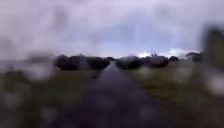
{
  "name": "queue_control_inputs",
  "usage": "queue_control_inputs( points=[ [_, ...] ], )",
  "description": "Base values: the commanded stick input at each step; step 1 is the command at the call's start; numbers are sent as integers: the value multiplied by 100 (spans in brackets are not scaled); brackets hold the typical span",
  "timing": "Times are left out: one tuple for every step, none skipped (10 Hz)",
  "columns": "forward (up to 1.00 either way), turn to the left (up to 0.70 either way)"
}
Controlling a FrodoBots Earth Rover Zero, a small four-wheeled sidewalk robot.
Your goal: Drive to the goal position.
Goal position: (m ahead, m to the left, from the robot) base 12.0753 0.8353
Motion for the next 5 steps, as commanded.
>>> queue_control_inputs(
  points=[
    [70, 0],
    [70, 0],
    [70, 0],
    [70, 0],
    [70, 0]
  ],
)
